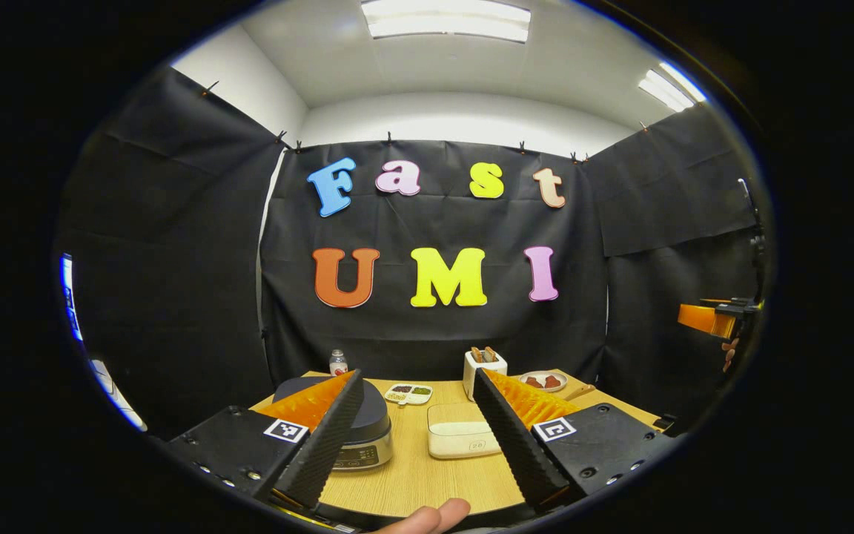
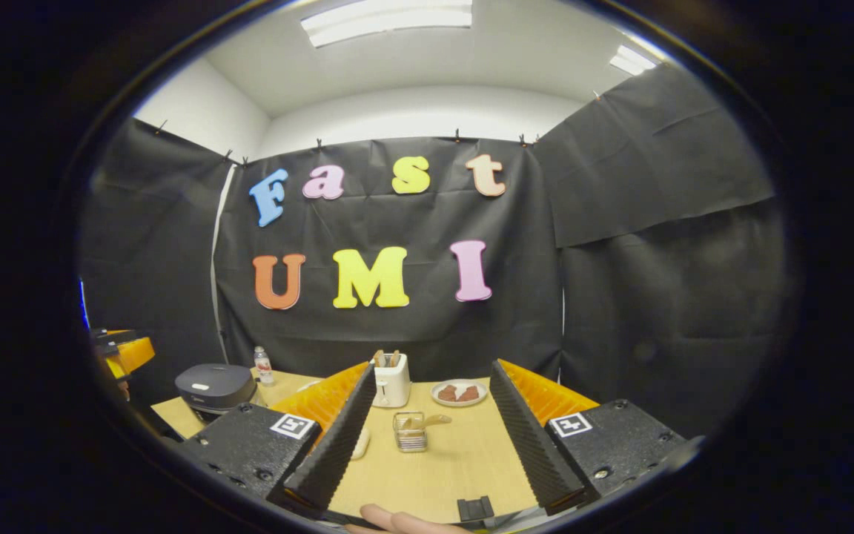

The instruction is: Close the left gripper, press the button to open the rice cooker; take a wooden spoon from the chopstick holder with the right hand, scoop a spoonful of rice and pour it into the rice cooker, then put the wooden spoon back into the chopstick holder.

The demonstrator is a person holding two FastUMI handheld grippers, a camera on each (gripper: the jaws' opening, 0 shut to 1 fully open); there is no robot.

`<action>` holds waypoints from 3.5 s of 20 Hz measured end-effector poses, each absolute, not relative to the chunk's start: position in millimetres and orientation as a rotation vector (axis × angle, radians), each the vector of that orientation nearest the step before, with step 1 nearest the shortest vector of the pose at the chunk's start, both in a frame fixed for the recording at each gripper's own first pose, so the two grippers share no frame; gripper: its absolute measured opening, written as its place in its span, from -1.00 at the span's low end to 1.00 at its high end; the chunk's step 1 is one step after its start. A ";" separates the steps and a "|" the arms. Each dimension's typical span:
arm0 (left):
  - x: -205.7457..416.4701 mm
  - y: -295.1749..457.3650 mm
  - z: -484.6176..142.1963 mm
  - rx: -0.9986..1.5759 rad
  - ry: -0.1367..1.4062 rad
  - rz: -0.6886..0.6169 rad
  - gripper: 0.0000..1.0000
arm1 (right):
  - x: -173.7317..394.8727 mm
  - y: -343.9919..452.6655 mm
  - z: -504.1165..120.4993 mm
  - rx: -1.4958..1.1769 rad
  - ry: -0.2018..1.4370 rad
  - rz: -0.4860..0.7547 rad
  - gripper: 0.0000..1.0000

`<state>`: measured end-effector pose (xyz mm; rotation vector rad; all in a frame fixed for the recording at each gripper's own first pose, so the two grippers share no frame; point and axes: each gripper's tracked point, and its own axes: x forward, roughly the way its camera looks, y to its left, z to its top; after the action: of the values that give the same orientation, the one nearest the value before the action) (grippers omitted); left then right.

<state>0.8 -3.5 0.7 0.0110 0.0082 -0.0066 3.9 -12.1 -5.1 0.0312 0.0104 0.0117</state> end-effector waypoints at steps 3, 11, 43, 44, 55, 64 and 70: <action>3.1 -3.3 0.1 0.004 0.003 0.003 0.89 | 8.4 -20.4 -8.2 0.042 0.009 0.010 0.99; 34.0 21.1 -21.3 0.019 0.043 0.115 0.88 | 28.3 -22.4 -25.0 0.062 0.021 0.055 0.99; 155.5 139.0 -190.8 -0.173 0.550 0.338 -1.00 | 103.9 -49.7 -112.1 0.087 0.186 0.096 0.99; 154.9 137.0 -191.9 -0.174 0.563 0.324 -1.00 | 104.6 -50.6 -111.9 0.088 0.187 0.097 0.99; 158.5 138.6 -196.5 -0.160 0.599 0.315 -0.99 | 100.1 -48.2 -110.7 0.086 0.184 0.095 0.99; 147.3 132.9 -95.6 -0.063 0.334 0.400 -1.00 | 91.3 -56.2 -114.4 0.072 0.192 0.068 0.99; 119.0 92.9 -45.3 -0.037 0.196 0.341 0.80 | 96.7 -45.2 -129.5 0.065 0.223 0.077 0.99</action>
<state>119.0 92.9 -45.3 -0.0370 0.1960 0.3405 96.7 -45.2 -129.5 0.0648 0.2234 0.0767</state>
